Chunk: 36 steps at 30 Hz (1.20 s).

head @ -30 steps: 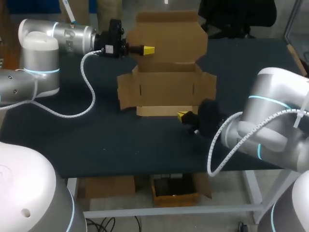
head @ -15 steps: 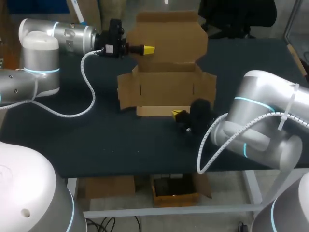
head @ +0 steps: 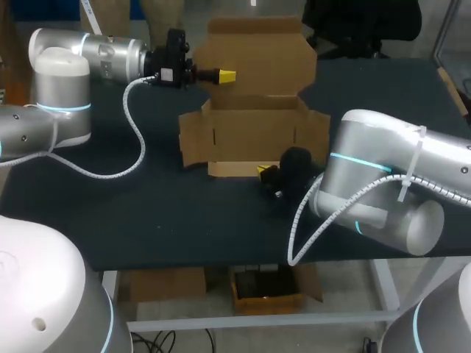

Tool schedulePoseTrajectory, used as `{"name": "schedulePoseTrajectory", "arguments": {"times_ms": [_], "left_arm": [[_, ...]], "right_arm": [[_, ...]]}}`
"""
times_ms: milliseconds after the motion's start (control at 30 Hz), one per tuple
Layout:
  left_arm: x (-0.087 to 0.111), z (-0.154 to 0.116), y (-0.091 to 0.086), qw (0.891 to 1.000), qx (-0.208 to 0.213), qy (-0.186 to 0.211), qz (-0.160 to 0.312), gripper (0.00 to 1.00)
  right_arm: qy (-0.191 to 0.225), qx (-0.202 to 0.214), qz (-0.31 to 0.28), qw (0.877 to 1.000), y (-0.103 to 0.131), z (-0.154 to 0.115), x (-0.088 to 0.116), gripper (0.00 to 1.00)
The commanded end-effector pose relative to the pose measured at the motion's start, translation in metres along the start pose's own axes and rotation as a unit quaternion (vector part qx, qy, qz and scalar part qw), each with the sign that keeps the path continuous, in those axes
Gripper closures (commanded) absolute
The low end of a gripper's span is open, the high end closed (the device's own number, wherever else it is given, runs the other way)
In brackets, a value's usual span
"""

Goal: Assemble the packaging by folding the flat box into shape, placing the metal phone stand inside, and closing the box properly

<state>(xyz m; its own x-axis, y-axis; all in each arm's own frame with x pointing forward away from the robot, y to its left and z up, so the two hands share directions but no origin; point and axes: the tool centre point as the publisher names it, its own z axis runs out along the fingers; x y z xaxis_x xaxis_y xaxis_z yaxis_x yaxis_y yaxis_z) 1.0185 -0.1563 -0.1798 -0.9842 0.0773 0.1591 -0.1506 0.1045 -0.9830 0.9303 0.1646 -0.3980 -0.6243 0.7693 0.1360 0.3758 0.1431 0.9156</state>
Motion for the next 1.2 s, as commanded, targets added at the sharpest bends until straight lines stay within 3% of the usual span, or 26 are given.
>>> {"name": "schedulePoseTrajectory", "arguments": {"times_ms": [33, 1200], "left_arm": [[-0.001, -0.001, 0.002, 1.0, -0.001, 0.001, 0.001, 1.0], [0.005, -0.003, 0.009, 1.0, -0.007, 0.02, 0.004, 1.0]], "right_arm": [[-0.033, 0.0, 0.0, 0.999, -0.003, 0.008, 0.003, 1.0], [-0.037, 0.012, 0.022, 0.999, -0.017, 0.032, -0.004, 1.0]]}}
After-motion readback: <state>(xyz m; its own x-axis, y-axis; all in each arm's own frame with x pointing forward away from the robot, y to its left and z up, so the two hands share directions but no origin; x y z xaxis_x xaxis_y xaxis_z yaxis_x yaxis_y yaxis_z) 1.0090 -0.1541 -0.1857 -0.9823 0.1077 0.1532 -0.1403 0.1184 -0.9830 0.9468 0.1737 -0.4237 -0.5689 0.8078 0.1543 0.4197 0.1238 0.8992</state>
